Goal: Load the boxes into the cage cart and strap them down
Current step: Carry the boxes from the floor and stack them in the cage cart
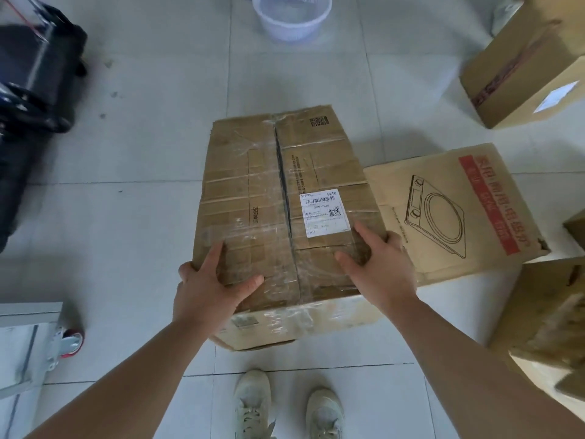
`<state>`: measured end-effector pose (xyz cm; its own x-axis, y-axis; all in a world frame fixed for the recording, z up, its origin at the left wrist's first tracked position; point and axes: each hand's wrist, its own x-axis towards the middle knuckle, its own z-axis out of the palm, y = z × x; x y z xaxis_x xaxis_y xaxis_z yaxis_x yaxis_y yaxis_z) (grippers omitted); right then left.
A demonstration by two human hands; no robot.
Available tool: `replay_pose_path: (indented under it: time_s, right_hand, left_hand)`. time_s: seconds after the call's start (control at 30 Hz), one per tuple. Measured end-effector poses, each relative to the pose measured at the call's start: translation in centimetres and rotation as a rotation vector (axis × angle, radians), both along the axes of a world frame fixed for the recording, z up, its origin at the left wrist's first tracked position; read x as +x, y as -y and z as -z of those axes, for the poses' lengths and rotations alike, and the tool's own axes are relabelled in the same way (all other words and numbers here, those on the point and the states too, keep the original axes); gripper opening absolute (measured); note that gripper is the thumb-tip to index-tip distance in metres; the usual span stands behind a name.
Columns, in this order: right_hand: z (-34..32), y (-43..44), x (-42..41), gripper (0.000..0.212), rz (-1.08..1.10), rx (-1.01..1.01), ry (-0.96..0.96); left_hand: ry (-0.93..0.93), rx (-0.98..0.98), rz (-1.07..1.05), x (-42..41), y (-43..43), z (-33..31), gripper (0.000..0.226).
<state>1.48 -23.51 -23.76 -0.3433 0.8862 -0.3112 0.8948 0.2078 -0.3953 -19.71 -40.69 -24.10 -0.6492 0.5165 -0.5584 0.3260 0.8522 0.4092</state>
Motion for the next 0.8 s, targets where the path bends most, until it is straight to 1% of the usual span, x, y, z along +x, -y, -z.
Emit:
replay_pose_path:
  time_s: [0.1, 0.23, 0.4, 0.53, 0.63, 0.8]
  right_hand:
    - [-5.0, 0.0, -1.1, 0.070, -0.051, -0.006, 0.025]
    - [-12.2, 0.9, -2.6, 0.069, -0.119, 0.020, -0.005]
    - [-22.7, 2.2, -4.8, 0.066, -0.188, 0.081, -0.104]
    - [-31.9, 3.2, -6.7, 0.067, -0.282, 0.130, -0.152]
    - [-38.7, 4.4, -8.3, 0.064, -0.344, 0.170, -0.236]
    - [-47.7, 6.9, -11.6, 0.063, -0.434, 0.233, -0.343]
  left_hand:
    - [-0.018, -0.008, -0.029, -0.5, 1.1, -5.0, 0.106]
    - [-0.059, 0.023, -0.084, -1.3, 2.8, -12.4, 0.104]
    - [-0.137, 0.069, -0.160, -2.2, 5.3, -23.3, 0.103]
    - [-0.206, 0.112, -0.230, -2.4, 7.7, -32.8, 0.108]
    - [-0.248, 0.181, -0.301, -2.2, 10.1, -39.8, 0.112]
    - [-0.352, 0.264, -0.429, -2.4, 14.3, -48.5, 0.120]
